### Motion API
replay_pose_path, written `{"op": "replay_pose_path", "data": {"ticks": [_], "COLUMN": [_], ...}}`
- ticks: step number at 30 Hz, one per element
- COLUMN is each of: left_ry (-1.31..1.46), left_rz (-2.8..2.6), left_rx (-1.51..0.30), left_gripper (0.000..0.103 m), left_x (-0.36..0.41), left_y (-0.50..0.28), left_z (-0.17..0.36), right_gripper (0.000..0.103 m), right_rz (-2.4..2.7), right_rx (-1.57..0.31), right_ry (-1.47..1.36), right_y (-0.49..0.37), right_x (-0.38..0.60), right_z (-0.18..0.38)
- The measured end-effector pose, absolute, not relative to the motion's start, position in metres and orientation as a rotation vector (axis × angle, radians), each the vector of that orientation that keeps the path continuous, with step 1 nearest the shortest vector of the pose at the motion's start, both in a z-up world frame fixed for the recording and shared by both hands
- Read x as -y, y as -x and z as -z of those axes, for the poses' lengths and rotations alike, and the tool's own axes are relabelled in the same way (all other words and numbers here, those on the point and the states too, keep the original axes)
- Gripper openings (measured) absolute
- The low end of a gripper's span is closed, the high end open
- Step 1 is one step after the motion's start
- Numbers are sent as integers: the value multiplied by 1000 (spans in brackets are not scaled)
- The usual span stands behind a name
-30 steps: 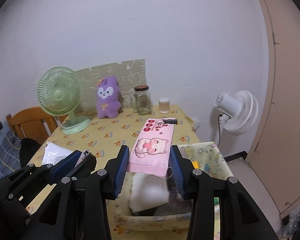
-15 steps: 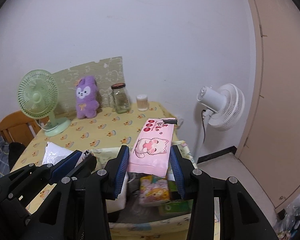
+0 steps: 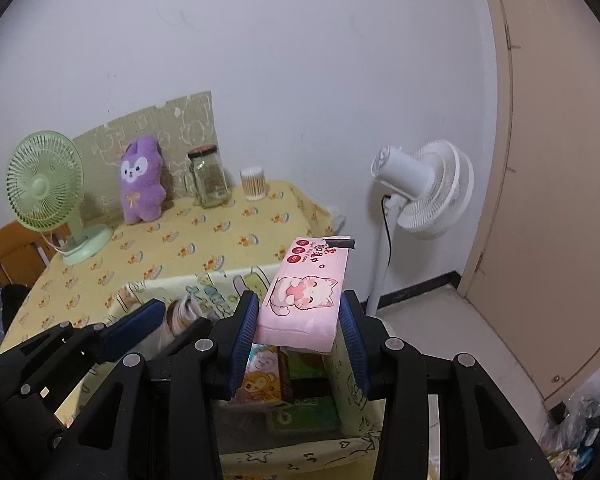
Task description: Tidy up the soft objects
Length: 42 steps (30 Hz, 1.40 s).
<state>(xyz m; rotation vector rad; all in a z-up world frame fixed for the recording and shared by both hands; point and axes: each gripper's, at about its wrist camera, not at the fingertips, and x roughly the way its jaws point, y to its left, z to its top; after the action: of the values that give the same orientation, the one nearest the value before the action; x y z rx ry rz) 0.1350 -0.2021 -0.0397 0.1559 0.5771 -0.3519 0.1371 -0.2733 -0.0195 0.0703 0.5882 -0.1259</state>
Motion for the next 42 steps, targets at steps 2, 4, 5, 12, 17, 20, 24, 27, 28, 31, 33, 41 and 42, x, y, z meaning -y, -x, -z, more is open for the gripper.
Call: {"op": "replay_pose_path", "data": {"ticks": [2, 4, 5, 12, 17, 20, 24, 27, 28, 31, 33, 41, 42], "left_ry": [-165, -172, -175, -195, -194, -201, -194, -189, -189, -187, -189, -177, -176], "left_rz": [351, 355, 360, 343, 304, 289, 285, 287, 288, 294, 294, 284, 279], "left_rx": [-588, -600, -601, -596, -624, -637, -649, -650, -648, -646, -640, -622, -619], "left_gripper": [44, 64, 67, 77, 83, 85, 86, 86, 86, 87, 88, 97, 99], "left_x": [205, 207, 208, 205, 196, 191, 187, 185, 184, 184, 183, 174, 172], "left_y": [-136, -135, -134, -129, -131, -131, -131, -129, -128, -127, -123, -109, -108], "left_z": [43, 46, 46, 50, 54, 55, 57, 58, 58, 57, 56, 48, 47], "right_gripper": [45, 45, 45, 45, 45, 45, 49, 64, 68, 77, 80, 92, 94], "right_rz": [127, 127, 126, 100, 64, 39, 29, 32, 37, 51, 58, 78, 79], "right_rx": [-597, -606, -609, -622, -643, -653, -668, -673, -671, -673, -671, -642, -633], "right_ry": [-72, -73, -73, -73, -77, -68, -70, -76, -79, -89, -94, -79, -76], "right_y": [-138, -139, -139, -142, -146, -146, -147, -146, -145, -140, -137, -121, -118], "right_x": [276, 277, 277, 273, 265, 258, 254, 252, 252, 252, 251, 242, 240], "right_z": [23, 26, 27, 34, 40, 43, 46, 47, 46, 45, 43, 34, 32]}}
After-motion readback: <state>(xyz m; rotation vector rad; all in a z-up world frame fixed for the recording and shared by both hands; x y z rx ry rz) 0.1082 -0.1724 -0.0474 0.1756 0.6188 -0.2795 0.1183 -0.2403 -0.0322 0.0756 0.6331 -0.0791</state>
